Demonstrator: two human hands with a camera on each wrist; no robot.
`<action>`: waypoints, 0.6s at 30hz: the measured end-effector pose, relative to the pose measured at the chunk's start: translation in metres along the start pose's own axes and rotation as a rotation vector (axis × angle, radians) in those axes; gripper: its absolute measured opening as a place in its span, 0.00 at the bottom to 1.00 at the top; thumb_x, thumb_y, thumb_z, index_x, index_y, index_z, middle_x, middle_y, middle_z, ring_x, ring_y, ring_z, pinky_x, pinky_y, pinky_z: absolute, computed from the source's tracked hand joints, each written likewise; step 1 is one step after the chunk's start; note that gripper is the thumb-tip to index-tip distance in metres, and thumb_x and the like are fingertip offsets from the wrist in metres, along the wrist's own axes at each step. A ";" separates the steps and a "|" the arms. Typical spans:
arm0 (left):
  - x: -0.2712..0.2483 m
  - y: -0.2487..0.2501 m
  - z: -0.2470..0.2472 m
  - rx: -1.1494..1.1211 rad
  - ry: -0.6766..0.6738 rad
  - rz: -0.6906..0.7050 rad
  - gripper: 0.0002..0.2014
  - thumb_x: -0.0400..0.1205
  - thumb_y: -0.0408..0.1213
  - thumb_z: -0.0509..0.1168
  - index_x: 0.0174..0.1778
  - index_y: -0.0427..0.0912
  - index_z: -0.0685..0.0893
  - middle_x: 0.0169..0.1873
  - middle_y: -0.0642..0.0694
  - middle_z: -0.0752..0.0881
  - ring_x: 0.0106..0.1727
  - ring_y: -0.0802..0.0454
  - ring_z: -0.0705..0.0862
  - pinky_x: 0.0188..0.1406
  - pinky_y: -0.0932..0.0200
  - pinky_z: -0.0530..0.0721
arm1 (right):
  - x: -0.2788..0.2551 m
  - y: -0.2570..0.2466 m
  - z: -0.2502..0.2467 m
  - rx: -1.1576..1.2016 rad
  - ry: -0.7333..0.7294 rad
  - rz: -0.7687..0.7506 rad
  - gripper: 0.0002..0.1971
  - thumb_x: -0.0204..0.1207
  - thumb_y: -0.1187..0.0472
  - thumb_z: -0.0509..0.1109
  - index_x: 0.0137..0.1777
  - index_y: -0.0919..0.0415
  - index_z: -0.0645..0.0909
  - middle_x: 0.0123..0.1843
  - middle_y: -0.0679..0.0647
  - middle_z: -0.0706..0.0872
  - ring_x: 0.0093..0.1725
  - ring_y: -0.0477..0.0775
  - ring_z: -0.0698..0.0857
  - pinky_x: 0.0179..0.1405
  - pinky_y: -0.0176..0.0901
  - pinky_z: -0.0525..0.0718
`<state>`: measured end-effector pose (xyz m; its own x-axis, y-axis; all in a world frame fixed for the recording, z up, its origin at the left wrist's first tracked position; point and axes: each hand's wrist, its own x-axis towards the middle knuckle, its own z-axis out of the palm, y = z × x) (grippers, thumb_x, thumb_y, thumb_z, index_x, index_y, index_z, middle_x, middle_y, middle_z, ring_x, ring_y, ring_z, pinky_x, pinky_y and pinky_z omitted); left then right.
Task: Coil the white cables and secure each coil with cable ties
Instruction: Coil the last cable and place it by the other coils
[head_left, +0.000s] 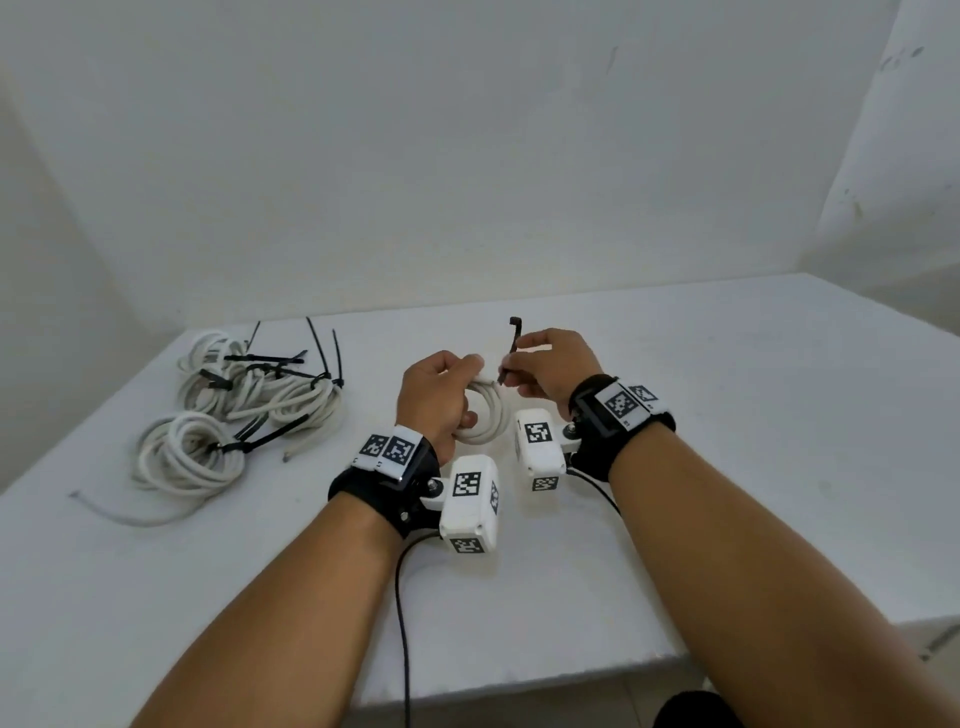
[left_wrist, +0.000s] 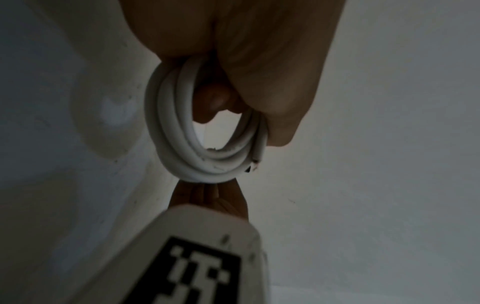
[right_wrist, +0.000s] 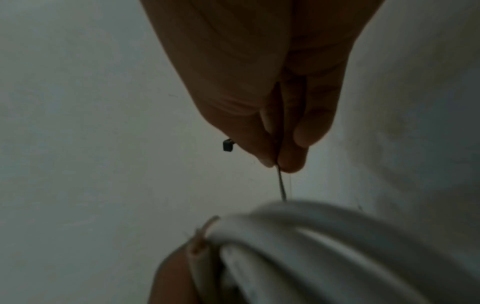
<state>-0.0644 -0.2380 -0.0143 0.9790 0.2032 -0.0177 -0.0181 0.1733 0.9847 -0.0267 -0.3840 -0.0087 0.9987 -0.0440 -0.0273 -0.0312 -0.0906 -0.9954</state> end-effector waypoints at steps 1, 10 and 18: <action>0.000 -0.001 0.000 0.017 -0.007 0.011 0.19 0.79 0.32 0.69 0.24 0.42 0.70 0.15 0.52 0.73 0.18 0.53 0.62 0.18 0.65 0.63 | -0.001 0.004 0.005 0.040 -0.004 0.009 0.18 0.73 0.70 0.77 0.61 0.68 0.78 0.40 0.63 0.92 0.31 0.51 0.89 0.33 0.42 0.87; 0.008 -0.012 0.001 0.181 -0.017 0.028 0.06 0.77 0.38 0.69 0.44 0.39 0.83 0.34 0.45 0.90 0.24 0.53 0.79 0.22 0.61 0.76 | -0.012 0.001 -0.001 -0.094 -0.349 0.073 0.04 0.78 0.64 0.72 0.51 0.59 0.88 0.44 0.56 0.93 0.41 0.51 0.90 0.46 0.45 0.89; -0.001 -0.006 -0.001 0.012 -0.120 -0.082 0.09 0.82 0.32 0.63 0.43 0.35 0.88 0.16 0.45 0.77 0.14 0.52 0.70 0.14 0.67 0.67 | -0.029 -0.002 0.008 0.057 -0.394 0.092 0.14 0.77 0.72 0.60 0.53 0.71 0.87 0.43 0.67 0.89 0.41 0.63 0.88 0.49 0.53 0.84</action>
<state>-0.0656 -0.2385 -0.0199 0.9943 0.0719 -0.0784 0.0650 0.1733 0.9827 -0.0554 -0.3751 -0.0067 0.9314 0.3366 -0.1384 -0.1297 -0.0484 -0.9904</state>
